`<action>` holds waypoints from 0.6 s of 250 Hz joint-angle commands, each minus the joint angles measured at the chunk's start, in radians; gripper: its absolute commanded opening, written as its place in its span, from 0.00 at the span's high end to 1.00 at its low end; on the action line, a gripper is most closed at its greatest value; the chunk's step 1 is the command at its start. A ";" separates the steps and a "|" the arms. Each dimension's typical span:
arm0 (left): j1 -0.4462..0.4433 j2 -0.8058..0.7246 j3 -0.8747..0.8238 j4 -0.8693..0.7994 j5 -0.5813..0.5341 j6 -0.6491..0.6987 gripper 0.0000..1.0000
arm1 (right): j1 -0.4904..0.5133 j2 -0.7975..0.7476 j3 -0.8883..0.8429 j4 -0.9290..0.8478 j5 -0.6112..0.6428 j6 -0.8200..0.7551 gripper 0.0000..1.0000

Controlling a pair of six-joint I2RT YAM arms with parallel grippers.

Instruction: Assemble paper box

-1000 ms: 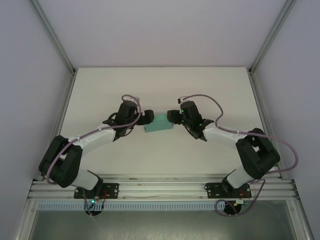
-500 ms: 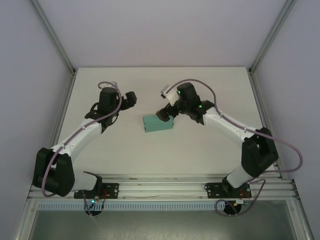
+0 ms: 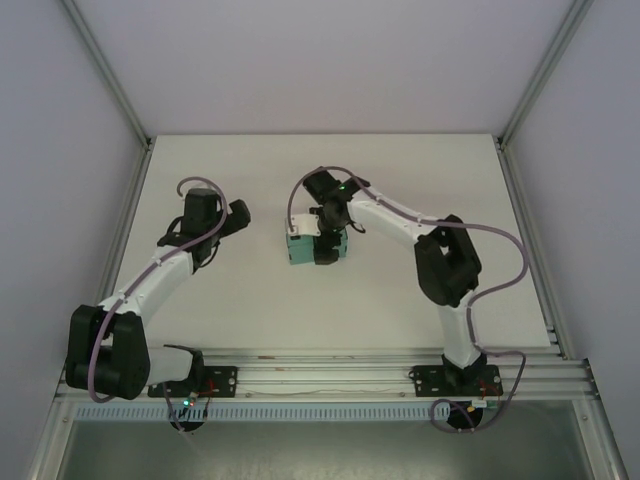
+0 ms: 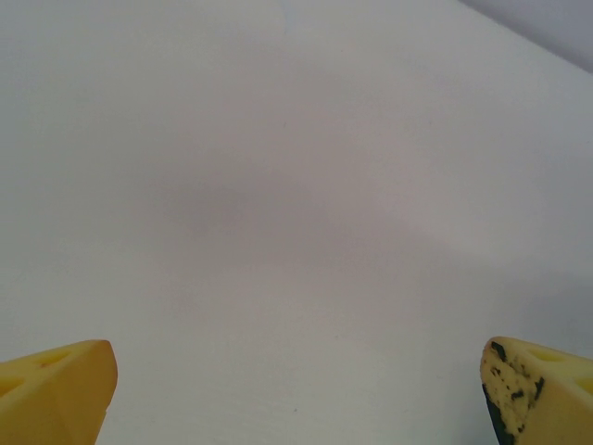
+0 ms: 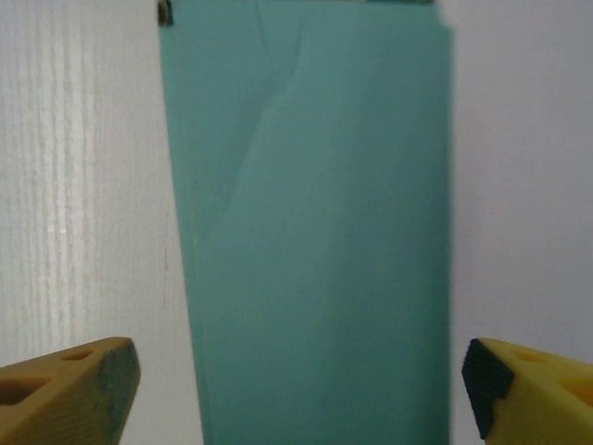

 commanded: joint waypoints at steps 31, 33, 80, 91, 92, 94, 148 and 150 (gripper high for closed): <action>0.011 -0.006 -0.009 -0.027 -0.015 0.002 0.00 | 0.027 0.012 -0.004 0.016 0.163 -0.011 0.23; 0.011 -0.006 -0.009 -0.026 -0.015 0.002 0.00 | 0.028 0.011 -0.005 0.019 0.167 -0.009 0.23; 0.011 -0.021 -0.013 -0.029 -0.017 0.005 0.00 | 0.032 -0.001 -0.028 0.077 0.235 0.029 0.48; 0.011 -0.030 -0.016 -0.029 -0.016 0.004 0.00 | 0.033 -0.010 -0.037 0.088 0.248 0.038 0.49; 0.010 -0.030 -0.016 -0.029 -0.016 0.005 0.00 | 0.034 -0.011 -0.038 0.089 0.249 0.039 0.49; 0.011 -0.033 -0.017 -0.028 -0.017 0.005 0.00 | 0.034 -0.014 -0.040 0.092 0.252 0.041 0.50; 0.011 -0.079 -0.039 -0.024 -0.031 0.000 0.00 | 0.041 -0.106 -0.197 0.310 0.436 0.084 0.56; 0.011 -0.081 -0.039 -0.024 -0.031 0.000 0.00 | 0.041 -0.110 -0.205 0.319 0.445 0.084 0.56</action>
